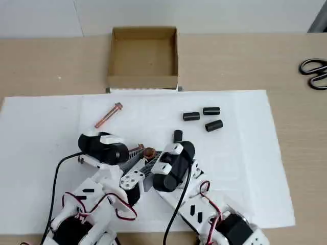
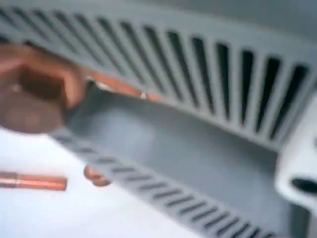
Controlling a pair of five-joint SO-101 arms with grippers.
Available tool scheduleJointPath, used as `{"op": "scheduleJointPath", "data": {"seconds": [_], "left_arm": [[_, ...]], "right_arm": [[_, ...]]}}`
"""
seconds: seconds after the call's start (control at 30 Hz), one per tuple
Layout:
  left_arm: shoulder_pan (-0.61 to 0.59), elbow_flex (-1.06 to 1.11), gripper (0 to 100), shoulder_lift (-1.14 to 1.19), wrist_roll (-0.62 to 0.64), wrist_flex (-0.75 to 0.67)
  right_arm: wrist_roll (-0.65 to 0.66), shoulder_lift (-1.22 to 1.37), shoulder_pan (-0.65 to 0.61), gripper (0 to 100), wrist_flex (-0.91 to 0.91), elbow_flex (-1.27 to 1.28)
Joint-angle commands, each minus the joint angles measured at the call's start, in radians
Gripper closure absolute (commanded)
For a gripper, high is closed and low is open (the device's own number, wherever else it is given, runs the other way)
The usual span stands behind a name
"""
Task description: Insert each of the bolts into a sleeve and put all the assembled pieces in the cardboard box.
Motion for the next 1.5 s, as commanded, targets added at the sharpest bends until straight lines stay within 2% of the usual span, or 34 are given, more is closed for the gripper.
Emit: {"op": "scheduleJointPath", "data": {"seconds": [0.0, 0.37, 0.53, 0.67, 0.77, 0.97, 1.23, 1.47], "left_arm": [[-0.005, -0.036, 85, -0.006, -0.009, -0.002], [-0.009, -0.140, 85, -0.002, -0.008, 0.002], [-0.103, -0.162, 87, -0.003, -0.052, 0.000], [-0.198, -0.162, 100, -0.006, -0.104, -0.005], [-0.265, -0.143, 100, -0.006, -0.126, 0.003], [-0.385, -0.021, 99, -0.006, -0.167, 0.003], [-0.463, 0.213, 99, -0.006, -0.275, -0.008], [-0.534, 0.277, 99, -0.006, -0.287, -0.075]], "right_arm": [[-0.006, -0.008, 0.004, 99.5, -0.030, -0.049], [-0.006, -0.008, 0.005, 99.5, -0.030, -0.023], [-0.006, -0.008, 0.005, 99.5, -0.030, -0.021], [-0.006, -0.008, 0.007, 99.5, -0.028, -0.021], [-0.006, -0.008, 0.027, 99.5, -0.028, -0.020], [-0.006, -0.008, 0.147, 99.5, -0.028, -0.021], [-0.012, -0.001, 0.366, 99.5, 0.050, -0.018], [-0.137, -0.001, 0.596, 99.5, 0.074, 0.017]]}}
